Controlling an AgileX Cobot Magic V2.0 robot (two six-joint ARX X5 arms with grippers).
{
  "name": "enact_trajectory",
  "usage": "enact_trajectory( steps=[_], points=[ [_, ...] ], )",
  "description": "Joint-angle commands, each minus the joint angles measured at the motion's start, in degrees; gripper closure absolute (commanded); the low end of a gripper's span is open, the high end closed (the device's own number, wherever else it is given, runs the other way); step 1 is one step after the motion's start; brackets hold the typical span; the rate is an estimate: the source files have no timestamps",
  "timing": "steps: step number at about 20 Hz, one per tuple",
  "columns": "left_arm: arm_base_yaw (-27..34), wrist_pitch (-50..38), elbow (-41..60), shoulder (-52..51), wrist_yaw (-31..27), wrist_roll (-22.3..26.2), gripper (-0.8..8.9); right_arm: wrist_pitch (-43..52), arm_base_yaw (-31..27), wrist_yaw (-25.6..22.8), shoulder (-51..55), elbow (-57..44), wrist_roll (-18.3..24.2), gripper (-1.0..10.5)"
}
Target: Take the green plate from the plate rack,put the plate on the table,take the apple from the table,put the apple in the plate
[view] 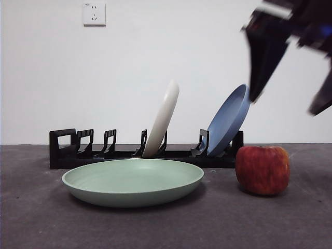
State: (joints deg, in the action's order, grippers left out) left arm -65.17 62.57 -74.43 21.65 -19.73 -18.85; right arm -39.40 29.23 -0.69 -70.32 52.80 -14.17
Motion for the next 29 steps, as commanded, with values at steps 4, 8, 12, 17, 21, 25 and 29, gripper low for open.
enact_trajectory(
  steps=[4,8,12,17,21,25,29],
  points=[
    [-0.15,0.63,-0.11,0.04,0.2,-1.6,5.84,5.73,0.04,-0.5,-7.54,-0.44,-0.57,2.9],
    [-0.15,0.83,-0.13,0.04,0.2,-1.68,5.84,8.52,0.02,-1.16,-11.69,-0.44,-0.66,2.9],
    [-0.15,0.85,-0.13,0.04,0.2,-1.7,5.84,9.55,0.02,-1.4,-15.47,-0.44,-0.68,3.0],
    [-0.15,1.03,-0.13,0.04,0.2,-1.75,5.84,9.49,0.02,-2.8,-17.25,-0.31,-0.68,8.4],
    [-0.15,1.05,-0.13,0.04,0.17,-1.73,5.84,6.38,0.02,-2.75,-17.16,3.19,-0.63,9.6],
    [-0.15,1.05,-0.13,0.04,0.2,-1.75,5.84,-4.02,0.02,0.85,-17.16,14.12,1.25,9.6],
    [-0.15,1.05,-0.13,0.04,0.17,-1.73,5.84,-7.48,0.11,15.76,-17.16,25.27,2.86,9.6]
  ],
)
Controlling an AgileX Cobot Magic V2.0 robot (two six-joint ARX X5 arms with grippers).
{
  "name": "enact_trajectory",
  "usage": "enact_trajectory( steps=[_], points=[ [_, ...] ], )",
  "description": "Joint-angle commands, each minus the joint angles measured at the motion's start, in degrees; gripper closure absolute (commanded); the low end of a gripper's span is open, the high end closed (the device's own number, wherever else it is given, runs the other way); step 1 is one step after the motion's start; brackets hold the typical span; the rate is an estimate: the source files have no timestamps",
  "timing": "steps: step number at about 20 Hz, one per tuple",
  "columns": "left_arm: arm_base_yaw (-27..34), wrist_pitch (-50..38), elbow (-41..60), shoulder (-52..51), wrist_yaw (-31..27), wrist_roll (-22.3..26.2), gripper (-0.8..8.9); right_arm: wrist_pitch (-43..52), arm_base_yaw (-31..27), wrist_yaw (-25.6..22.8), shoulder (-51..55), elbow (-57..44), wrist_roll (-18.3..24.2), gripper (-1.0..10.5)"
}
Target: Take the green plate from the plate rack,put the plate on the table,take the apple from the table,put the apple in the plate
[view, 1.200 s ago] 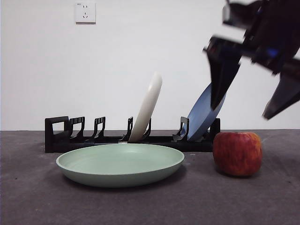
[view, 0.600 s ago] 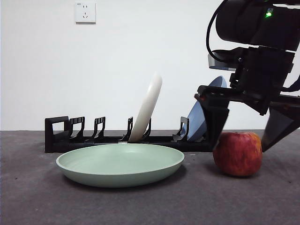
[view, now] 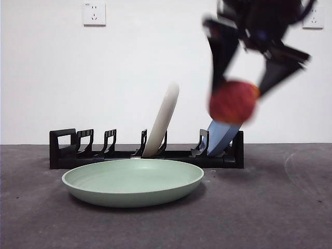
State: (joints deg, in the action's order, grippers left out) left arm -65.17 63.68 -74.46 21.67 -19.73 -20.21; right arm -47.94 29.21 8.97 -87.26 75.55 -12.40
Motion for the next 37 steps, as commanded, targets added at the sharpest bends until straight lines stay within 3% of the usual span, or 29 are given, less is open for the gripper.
enact_trajectory(
  steps=[1,2,4,10,17,25,37],
  points=[
    [-0.15,-0.07,-0.11,0.02,0.2,-0.37,5.84,2.73,0.68,10.56,-0.22,3.78,1.05,9.6],
    [-0.15,-0.07,-0.11,0.02,0.2,-0.37,5.84,4.98,1.73,13.03,-0.22,4.42,0.66,9.6],
    [-0.15,0.0,-0.11,0.02,0.2,-0.37,5.85,9.31,4.46,12.22,-0.24,4.59,-0.2,9.6],
    [-0.15,0.17,-0.11,0.02,0.2,-0.37,5.85,14.45,15.21,-2.93,-3.93,4.57,-1.09,9.6],
    [-0.15,1.16,-0.11,0.02,0.17,-0.68,5.85,15.32,20.31,-12.02,-13.38,4.57,-1.07,9.6],
    [-0.15,1.44,-0.11,0.02,0.17,-0.79,5.85,16.79,20.24,-14.56,-21.46,4.57,-0.9,9.6],
    [-0.15,1.44,-0.11,0.02,0.2,-0.81,5.85,17.51,20.13,-14.53,-22.43,4.57,-0.37,8.7]
  ],
)
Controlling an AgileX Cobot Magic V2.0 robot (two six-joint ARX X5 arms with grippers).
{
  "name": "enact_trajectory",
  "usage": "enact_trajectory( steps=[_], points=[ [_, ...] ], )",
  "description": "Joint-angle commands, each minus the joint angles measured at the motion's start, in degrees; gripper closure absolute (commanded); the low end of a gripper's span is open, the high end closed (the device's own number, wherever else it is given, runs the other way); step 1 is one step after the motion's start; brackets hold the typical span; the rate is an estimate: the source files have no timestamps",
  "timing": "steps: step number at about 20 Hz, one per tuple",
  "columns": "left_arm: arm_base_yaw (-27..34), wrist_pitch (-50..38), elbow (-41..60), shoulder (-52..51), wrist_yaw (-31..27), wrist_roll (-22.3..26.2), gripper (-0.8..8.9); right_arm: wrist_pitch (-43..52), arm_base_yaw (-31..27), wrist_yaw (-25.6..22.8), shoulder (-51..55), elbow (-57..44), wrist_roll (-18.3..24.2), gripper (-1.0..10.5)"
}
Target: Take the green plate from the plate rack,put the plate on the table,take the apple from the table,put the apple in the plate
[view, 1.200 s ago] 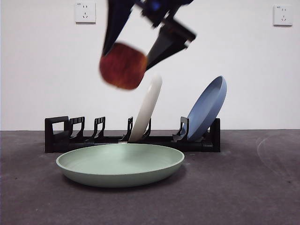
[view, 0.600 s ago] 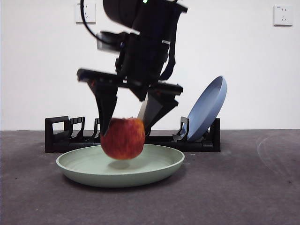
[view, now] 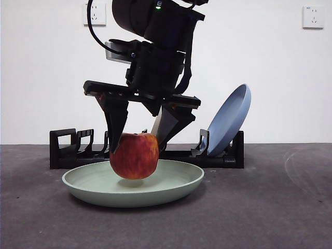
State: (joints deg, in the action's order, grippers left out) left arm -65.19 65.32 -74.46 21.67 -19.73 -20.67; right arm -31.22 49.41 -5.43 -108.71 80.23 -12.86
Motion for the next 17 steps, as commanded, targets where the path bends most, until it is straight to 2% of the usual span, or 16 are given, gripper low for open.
enact_trajectory(
  steps=[1,11,12,14,15,17],
  points=[
    [-0.13,-0.2,-0.11,0.02,0.2,-0.44,5.85,0.96,-0.33,-0.11,-1.03,-0.11,0.11,8.7],
    [-0.13,-0.17,-0.11,0.02,0.22,-1.66,5.85,1.33,-0.46,0.09,-2.95,-0.13,1.14,8.7],
    [-0.13,-0.2,-0.11,0.02,0.2,-1.64,5.85,1.25,-0.46,0.33,-2.95,-0.13,1.14,8.0],
    [-0.13,-0.2,-0.11,0.02,0.2,-1.64,5.85,1.22,-0.63,0.35,-2.95,-0.13,0.98,5.3],
    [-0.13,-0.2,-0.11,0.02,0.2,-1.64,5.85,1.2,-0.63,0.33,-2.95,-0.13,0.87,4.3],
    [-0.13,-0.2,-0.11,0.02,0.2,-1.62,5.85,1.18,-0.63,0.35,-2.93,-0.13,0.87,3.8]
  ],
)
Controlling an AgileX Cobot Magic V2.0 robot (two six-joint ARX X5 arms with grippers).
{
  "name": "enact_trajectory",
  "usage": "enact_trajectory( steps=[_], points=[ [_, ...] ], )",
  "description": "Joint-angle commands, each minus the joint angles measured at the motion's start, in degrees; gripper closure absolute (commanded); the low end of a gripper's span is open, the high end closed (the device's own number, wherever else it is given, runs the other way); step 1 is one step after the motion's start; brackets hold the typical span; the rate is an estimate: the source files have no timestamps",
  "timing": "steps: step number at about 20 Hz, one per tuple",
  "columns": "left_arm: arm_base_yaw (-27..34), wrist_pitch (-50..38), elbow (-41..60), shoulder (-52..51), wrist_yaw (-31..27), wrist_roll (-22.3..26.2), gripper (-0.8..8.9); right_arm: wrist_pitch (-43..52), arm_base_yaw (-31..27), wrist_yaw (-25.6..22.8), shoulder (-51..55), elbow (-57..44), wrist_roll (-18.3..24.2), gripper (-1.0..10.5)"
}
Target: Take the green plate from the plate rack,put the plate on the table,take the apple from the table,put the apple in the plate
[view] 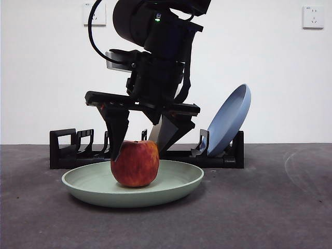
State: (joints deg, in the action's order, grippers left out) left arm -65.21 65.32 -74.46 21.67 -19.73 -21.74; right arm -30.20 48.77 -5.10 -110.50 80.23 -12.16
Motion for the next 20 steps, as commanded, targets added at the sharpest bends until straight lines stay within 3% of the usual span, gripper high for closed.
enact_trajectory(
  steps=[1,5,9,13,20],
  points=[
    [-0.11,-0.2,-0.11,0.02,0.2,-0.57,5.85,0.02,0.0,0.02,-1.11,-0.11,0.17,3.8],
    [-0.11,-0.22,-0.11,0.02,0.2,-0.55,5.85,-3.69,0.0,0.11,-1.07,2.21,0.2,3.8],
    [-0.11,-0.28,-0.11,0.33,-1.57,-0.55,5.85,-19.85,-0.02,0.33,0.59,12.7,3.08,3.8],
    [-0.15,-0.28,-0.11,1.68,-7.08,-0.04,5.85,-33.22,-0.02,-0.5,6.62,22.8,6.21,3.8],
    [-0.15,-0.24,-0.11,5.77,-12.04,0.72,5.93,-45.42,0.02,-0.55,21.68,24.87,6.34,3.8]
  ],
)
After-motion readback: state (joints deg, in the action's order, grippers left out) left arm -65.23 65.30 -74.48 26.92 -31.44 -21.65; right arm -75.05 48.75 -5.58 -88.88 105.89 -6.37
